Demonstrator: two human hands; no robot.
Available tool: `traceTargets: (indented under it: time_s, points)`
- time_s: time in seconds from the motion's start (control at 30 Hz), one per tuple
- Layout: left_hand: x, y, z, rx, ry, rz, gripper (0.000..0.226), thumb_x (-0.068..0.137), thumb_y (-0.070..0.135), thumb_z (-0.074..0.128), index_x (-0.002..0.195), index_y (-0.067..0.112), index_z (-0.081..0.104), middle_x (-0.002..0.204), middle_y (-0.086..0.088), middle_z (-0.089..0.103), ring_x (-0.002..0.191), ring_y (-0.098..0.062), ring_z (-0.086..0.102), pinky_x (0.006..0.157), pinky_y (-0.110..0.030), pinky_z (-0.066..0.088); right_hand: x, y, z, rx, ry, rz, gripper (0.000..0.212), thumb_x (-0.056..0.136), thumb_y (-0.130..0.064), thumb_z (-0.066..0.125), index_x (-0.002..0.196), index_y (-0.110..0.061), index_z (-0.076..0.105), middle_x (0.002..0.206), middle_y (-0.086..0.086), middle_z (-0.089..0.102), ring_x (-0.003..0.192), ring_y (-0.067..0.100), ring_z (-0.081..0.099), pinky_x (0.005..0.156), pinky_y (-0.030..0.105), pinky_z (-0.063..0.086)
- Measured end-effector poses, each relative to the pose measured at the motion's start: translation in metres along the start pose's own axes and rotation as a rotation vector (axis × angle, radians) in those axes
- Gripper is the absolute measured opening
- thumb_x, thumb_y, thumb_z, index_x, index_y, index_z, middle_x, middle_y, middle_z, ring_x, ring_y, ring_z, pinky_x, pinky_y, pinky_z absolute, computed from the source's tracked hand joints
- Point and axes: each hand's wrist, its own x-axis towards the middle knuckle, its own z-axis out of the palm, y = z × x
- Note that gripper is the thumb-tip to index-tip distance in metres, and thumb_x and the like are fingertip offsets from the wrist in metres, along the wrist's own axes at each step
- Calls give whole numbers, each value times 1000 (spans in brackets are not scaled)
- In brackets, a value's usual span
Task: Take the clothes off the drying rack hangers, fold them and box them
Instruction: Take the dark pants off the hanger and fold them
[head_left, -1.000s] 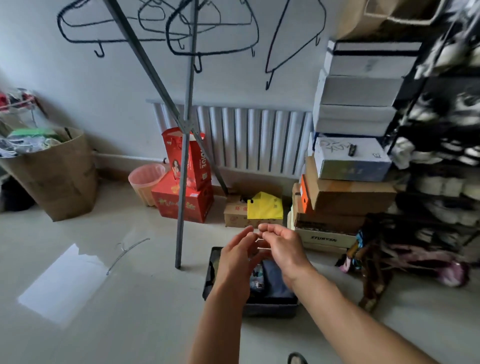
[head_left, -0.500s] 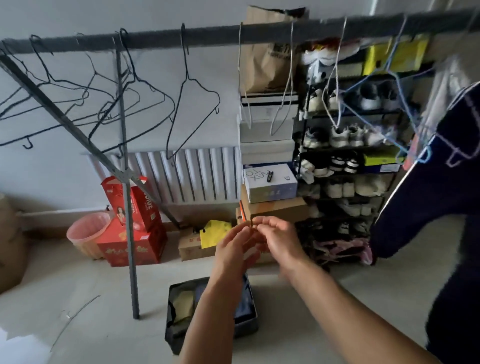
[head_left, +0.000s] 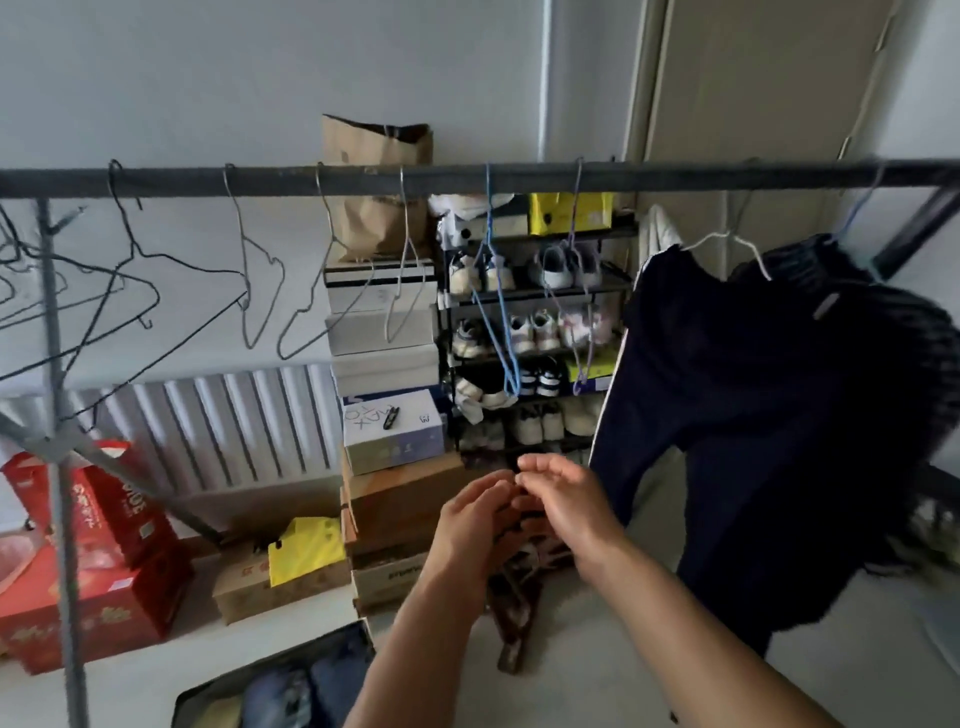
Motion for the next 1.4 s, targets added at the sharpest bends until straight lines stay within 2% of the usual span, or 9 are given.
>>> traceTargets:
  time_s: [0.13,0.47,0.73,0.83,0.9,1.0,1.13,1.23,1.4]
  points:
    - [9,-10,65,30,-81,-19,23,98,15,53,115,12,68,103,-18,73,82,-21,69,75,-34,56,10,-11,-63,17,91,-50,16,94,-7,55,100,-17,65,84,2,67,71,14,62,63,28,50]
    - [45,2,184,75,-174,50,20,98,16,53,111,14,68,83,-2,70,72,-16,66,79,-33,50,34,-58,-169,-44,181,-206,19,96,-6,52,108,-8,66,86,8,65,73,14,60,56,23,49]
    - [74,22,237,125,-165,150,24,98,18,53,119,15,65,102,0,65,87,-15,59,67,-28,52,90,-144,-233,-499,432,-642,24,93,-5,49,105,-13,69,98,0,69,91,15,63,82,28,49]
    - [83,34,251,169,-169,189,24,97,17,54,119,14,65,100,0,63,85,-15,58,65,-26,51,113,-167,-252,-725,596,-619,33,94,-6,43,112,-14,68,116,7,67,109,28,61,83,36,50]
    - [88,43,257,204,-168,214,24,97,16,55,119,15,65,101,0,63,87,-15,58,68,-28,51,132,-175,-259,-828,598,-498,30,92,-6,43,108,-8,68,106,13,67,103,34,61,76,36,49]
    - [92,54,262,241,-178,241,24,96,17,56,119,15,65,104,-1,64,90,-15,58,71,-30,51,158,-182,-259,-722,480,-320,17,91,-10,50,97,-2,65,96,13,67,91,29,65,79,35,53]
    - [93,63,261,297,-173,273,26,98,18,53,121,14,64,111,-4,66,97,-18,61,79,-33,54,167,-188,-251,-515,393,-243,6,86,-8,62,83,-7,58,74,7,52,72,20,51,51,24,37]
    - [92,65,259,380,-156,339,27,97,20,54,123,18,63,122,-8,66,111,-22,63,83,-37,54,157,-194,-241,-343,347,-271,10,89,-10,63,82,-6,67,85,8,62,79,20,53,65,29,45]
    - [87,87,269,327,-278,439,42,97,10,54,136,26,50,110,5,62,90,-8,62,72,-22,54,138,-220,-226,-181,253,-337,15,88,-14,62,73,-11,62,70,7,56,58,17,45,51,29,32]
